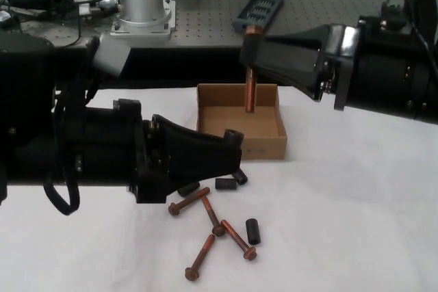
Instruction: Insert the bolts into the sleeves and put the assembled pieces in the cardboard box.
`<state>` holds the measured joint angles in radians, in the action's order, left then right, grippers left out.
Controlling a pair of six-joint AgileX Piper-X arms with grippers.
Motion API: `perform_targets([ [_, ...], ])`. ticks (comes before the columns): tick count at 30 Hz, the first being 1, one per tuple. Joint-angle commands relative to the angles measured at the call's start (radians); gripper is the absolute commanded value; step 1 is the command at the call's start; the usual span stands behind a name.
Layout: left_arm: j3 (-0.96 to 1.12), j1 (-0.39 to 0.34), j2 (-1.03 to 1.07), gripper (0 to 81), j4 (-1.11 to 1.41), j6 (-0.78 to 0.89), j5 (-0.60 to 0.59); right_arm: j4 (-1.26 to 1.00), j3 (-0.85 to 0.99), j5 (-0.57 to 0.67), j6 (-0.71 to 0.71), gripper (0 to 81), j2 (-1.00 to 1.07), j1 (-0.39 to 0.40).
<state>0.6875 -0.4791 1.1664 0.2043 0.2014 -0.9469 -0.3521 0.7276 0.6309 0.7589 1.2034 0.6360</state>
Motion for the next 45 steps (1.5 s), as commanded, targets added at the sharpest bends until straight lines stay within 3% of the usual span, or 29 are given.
perform_targets([
  [1, 0.004, 0.002, -0.012, 0.6, 0.055, 0.035, -0.035, -0.021, 0.012, 0.014, -0.018, 1.7, 0.000, -0.008],
  [12, 0.004, 0.002, -0.012, 0.6, 0.118, 0.076, -0.033, -0.021, 0.012, 0.010, -0.085, 1.7, 0.000, -0.008],
  [23, 0.004, 0.002, -0.012, 0.6, 0.113, 0.076, -0.024, -0.105, 0.012, -0.014, -0.013, 1.7, 0.000, -0.004],
  [31, 0.004, 0.002, -0.012, 0.6, 0.113, 0.068, -0.025, -0.105, 0.012, -0.013, -0.011, 1.7, 0.000, 0.053],
  [45, 0.004, 0.002, -0.012, 0.6, 0.136, 0.087, -0.032, -0.111, 0.007, -0.014, -0.019, 1.7, 0.000, 0.052],
])
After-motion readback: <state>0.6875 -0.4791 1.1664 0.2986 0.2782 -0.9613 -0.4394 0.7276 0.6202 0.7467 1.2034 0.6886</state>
